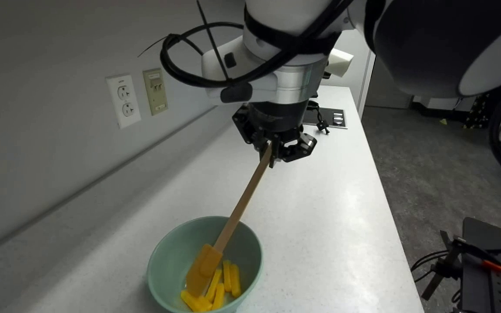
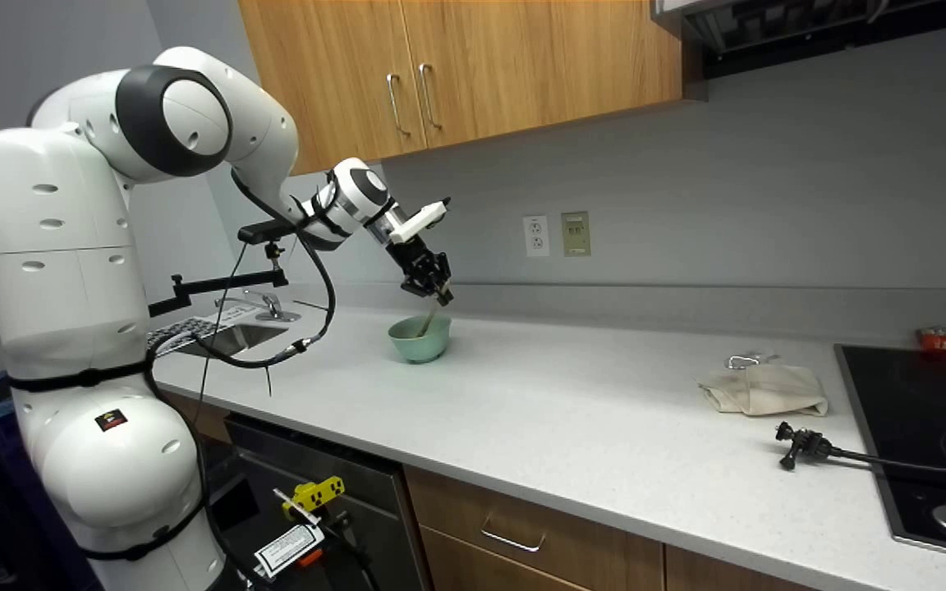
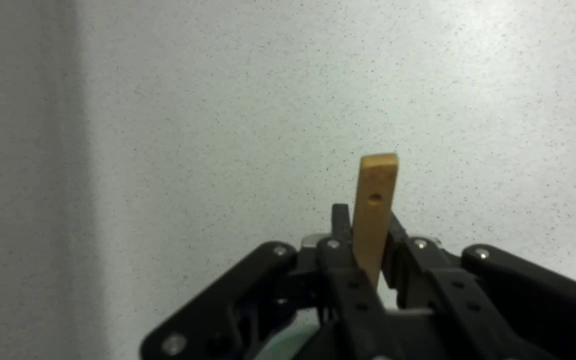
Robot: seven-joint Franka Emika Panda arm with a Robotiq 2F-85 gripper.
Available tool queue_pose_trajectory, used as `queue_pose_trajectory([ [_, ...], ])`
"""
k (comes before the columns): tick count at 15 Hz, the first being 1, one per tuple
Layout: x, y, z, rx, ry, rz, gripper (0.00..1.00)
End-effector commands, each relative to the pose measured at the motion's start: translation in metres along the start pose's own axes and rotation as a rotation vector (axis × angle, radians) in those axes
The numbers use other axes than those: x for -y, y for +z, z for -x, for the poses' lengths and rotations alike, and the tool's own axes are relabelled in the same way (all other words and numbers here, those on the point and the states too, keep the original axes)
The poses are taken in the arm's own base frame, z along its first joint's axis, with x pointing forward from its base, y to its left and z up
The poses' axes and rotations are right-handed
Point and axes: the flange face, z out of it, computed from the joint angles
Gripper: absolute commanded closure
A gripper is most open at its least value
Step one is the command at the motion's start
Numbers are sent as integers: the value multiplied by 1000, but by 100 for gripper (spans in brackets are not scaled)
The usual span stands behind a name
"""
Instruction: Use the wooden spatula to mix the contents in the green bowl
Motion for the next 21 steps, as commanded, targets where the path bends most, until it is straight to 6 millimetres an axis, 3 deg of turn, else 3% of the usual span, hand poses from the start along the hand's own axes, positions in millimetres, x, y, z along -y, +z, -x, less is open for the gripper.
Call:
queue_pose_trajectory([
  [1,-11,-11,11,21,-11,-7,96],
  [8,-11,4,22,96,-68,-1,96],
  [12,-4,9,13,73,-65,-9,96],
  [16,-4,-1,1,-5,-20,-37,96],
  [21,-5,-13,5,-38,8,-116,96],
])
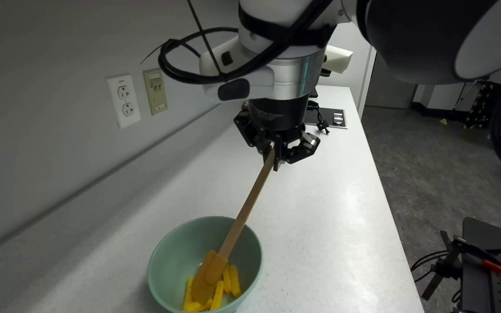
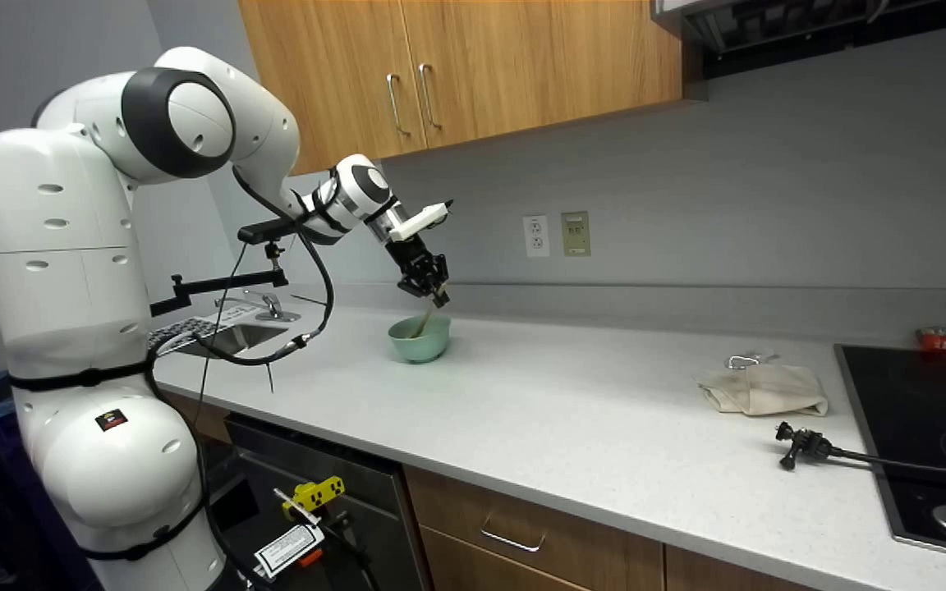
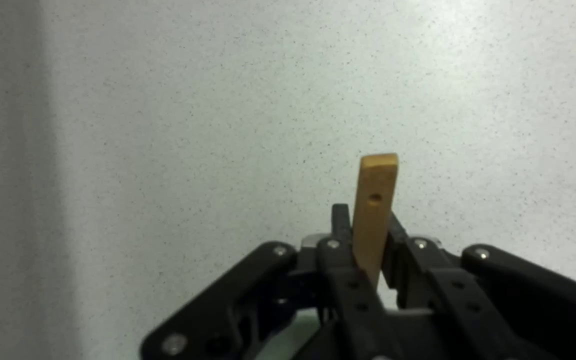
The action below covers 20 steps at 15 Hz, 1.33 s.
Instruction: Use the wooden spatula to mix the contents in the green bowl
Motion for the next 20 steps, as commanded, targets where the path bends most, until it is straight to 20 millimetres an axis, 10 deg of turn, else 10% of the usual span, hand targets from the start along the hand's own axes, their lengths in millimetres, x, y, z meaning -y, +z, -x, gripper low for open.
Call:
queue_pose_trajectory([
  [1,-4,-12,7,-14,15,-46,96],
  [10,-14,6,28,96,-20,12,96],
  [20,-4,26,-11,46,4,-71,96],
])
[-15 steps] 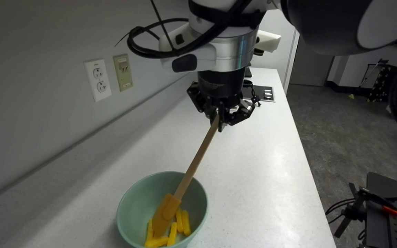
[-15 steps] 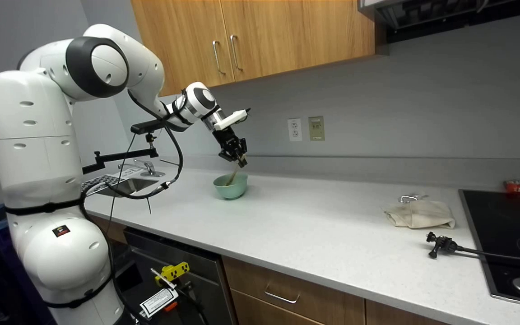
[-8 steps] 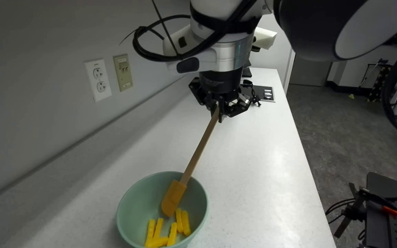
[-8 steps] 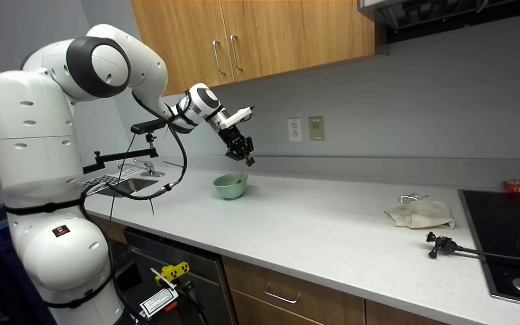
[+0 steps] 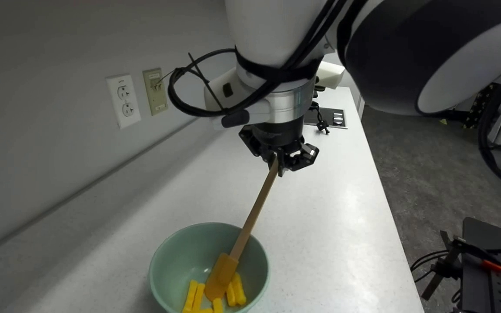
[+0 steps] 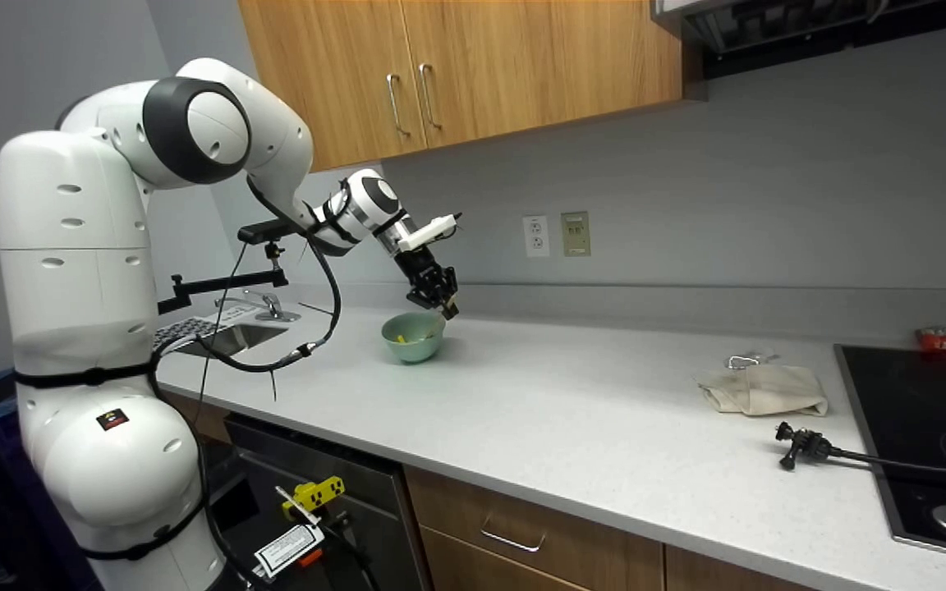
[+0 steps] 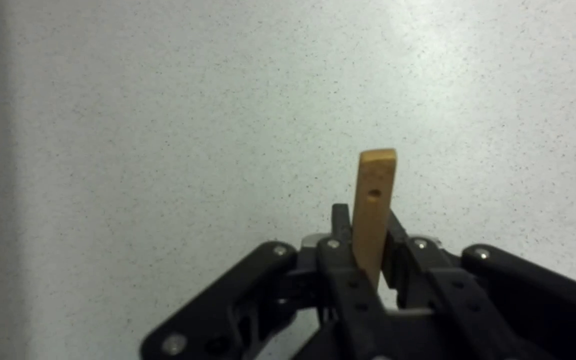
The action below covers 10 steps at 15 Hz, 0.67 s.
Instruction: Use the wooden spatula to mix the contents in the green bowl
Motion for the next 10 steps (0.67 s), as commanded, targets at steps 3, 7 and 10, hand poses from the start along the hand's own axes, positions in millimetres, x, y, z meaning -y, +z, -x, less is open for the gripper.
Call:
queue_pose_trajectory([
  [3,-9,-17,-3,-56,44,-34,96],
  [7,-20,-26,9,-87,97,-39,96],
  [10,-26,-30,13,-109,133,-44,96],
])
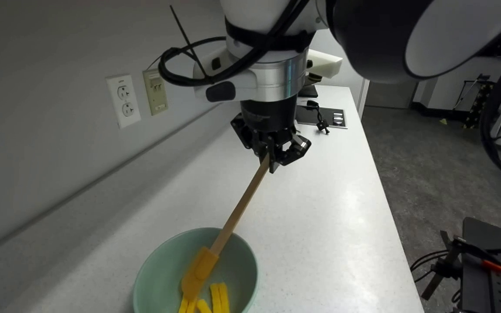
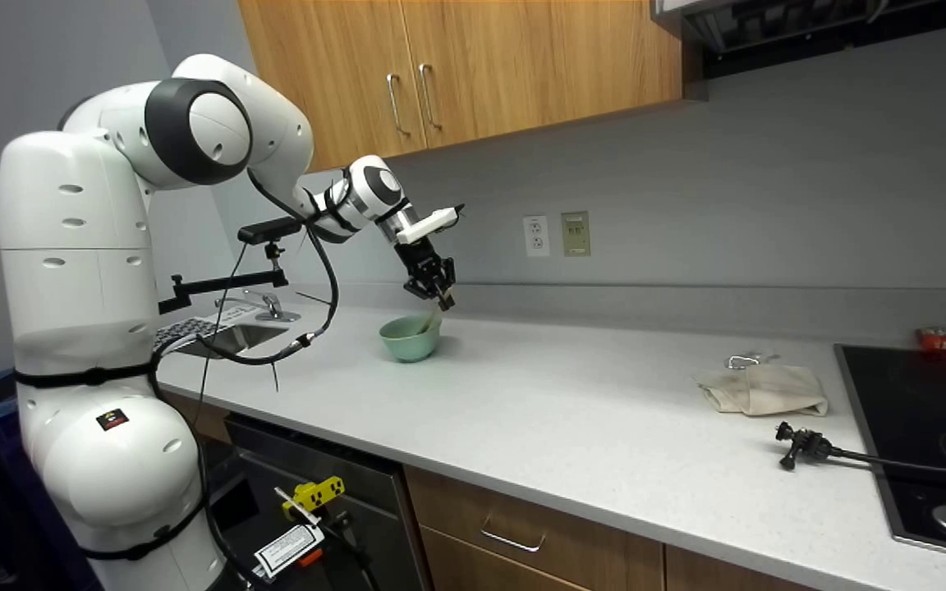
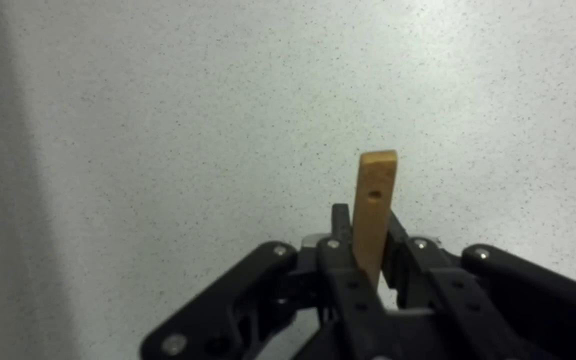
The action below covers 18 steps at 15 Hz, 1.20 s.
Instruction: Use the wooden spatula to mix the contents in the green bowl
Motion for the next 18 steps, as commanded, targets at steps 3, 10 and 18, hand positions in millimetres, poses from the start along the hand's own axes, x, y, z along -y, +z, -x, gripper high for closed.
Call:
queue_pose_trajectory([
  [3,-13,-15,10,-10,40,4,96],
  [10,-3,-2,1,3,22,-11,96],
  [18,10,30,-18,-109,136,-186,96],
])
